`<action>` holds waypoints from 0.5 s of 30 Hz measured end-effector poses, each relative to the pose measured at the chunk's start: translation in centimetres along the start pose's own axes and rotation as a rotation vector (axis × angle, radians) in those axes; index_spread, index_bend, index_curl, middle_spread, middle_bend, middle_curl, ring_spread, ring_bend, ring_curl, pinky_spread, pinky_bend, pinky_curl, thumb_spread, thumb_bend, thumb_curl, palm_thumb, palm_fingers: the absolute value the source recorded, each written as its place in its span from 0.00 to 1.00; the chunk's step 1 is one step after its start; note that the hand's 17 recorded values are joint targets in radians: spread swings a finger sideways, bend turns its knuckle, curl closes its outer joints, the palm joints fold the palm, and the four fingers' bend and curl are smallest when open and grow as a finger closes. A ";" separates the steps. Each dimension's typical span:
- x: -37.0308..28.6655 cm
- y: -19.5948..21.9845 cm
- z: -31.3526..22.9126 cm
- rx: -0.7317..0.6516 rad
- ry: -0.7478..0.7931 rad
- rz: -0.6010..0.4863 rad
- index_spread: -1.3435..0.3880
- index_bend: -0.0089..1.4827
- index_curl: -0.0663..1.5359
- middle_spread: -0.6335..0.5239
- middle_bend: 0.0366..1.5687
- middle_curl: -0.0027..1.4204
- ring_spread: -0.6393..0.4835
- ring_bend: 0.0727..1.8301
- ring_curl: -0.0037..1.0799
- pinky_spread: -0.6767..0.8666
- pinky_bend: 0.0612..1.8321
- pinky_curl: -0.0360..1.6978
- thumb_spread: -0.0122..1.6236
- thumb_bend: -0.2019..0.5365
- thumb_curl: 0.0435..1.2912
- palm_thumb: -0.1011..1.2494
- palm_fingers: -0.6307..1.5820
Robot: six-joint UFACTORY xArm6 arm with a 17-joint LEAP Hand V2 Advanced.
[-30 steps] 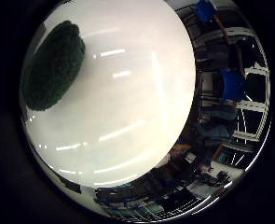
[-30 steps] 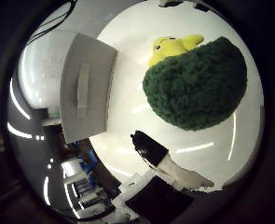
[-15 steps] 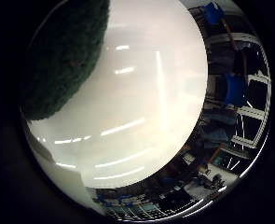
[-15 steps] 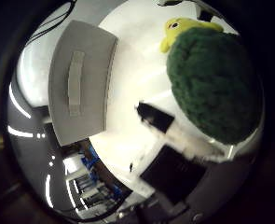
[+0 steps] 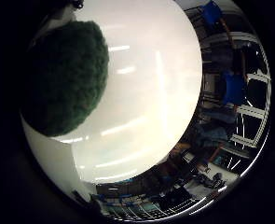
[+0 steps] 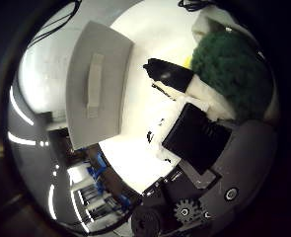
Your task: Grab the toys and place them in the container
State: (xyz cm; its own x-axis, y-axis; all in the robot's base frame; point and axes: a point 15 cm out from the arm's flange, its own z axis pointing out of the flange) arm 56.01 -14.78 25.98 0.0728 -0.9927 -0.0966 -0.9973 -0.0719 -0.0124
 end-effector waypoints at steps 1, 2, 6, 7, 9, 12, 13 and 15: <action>-0.4 0.4 -0.9 0.000 -0.005 -0.001 0.59 0.70 0.55 0.32 0.75 0.67 0.34 0.72 0.67 0.28 0.72 0.46 0.72 0.30 0.23 0.71 0.77; -0.9 0.9 -1.9 0.000 -0.011 -0.004 0.60 0.71 0.56 0.32 0.75 0.68 0.34 0.73 0.68 0.28 0.72 0.47 0.73 0.30 0.24 0.73 0.77; -3.7 2.6 -5.7 -0.001 -0.025 -0.031 0.61 0.73 0.58 0.34 0.78 0.69 0.35 0.73 0.71 0.30 0.72 0.51 0.74 0.28 0.26 0.79 0.76; -4.4 3.1 -6.8 0.000 -0.026 -0.040 0.62 0.73 0.58 0.35 0.78 0.69 0.35 0.73 0.72 0.30 0.72 0.52 0.74 0.27 0.26 0.79 0.76; -6.1 3.9 -9.0 0.010 -0.024 -0.062 0.62 0.73 0.58 0.35 0.78 0.69 0.34 0.73 0.73 0.31 0.72 0.53 0.75 0.26 0.27 0.80 0.76; -8.7 4.8 -12.7 0.061 -0.010 -0.097 0.62 0.74 0.59 0.35 0.79 0.70 0.34 0.73 0.75 0.31 0.71 0.56 0.75 0.26 0.29 0.81 0.75; -9.9 5.0 -14.1 0.086 -0.009 -0.114 0.62 0.74 0.59 0.35 0.79 0.70 0.34 0.73 0.76 0.31 0.71 0.57 0.75 0.26 0.29 0.81 0.75; -12.2 5.3 -16.1 0.131 -0.029 -0.141 0.63 0.74 0.59 0.36 0.79 0.70 0.34 0.73 0.77 0.31 0.70 0.58 0.75 0.26 0.29 0.82 0.75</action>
State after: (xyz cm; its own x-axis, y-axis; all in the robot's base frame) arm 49.73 -4.62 43.15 0.2140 -0.9703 -0.1129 -0.9681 -0.1953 -0.1568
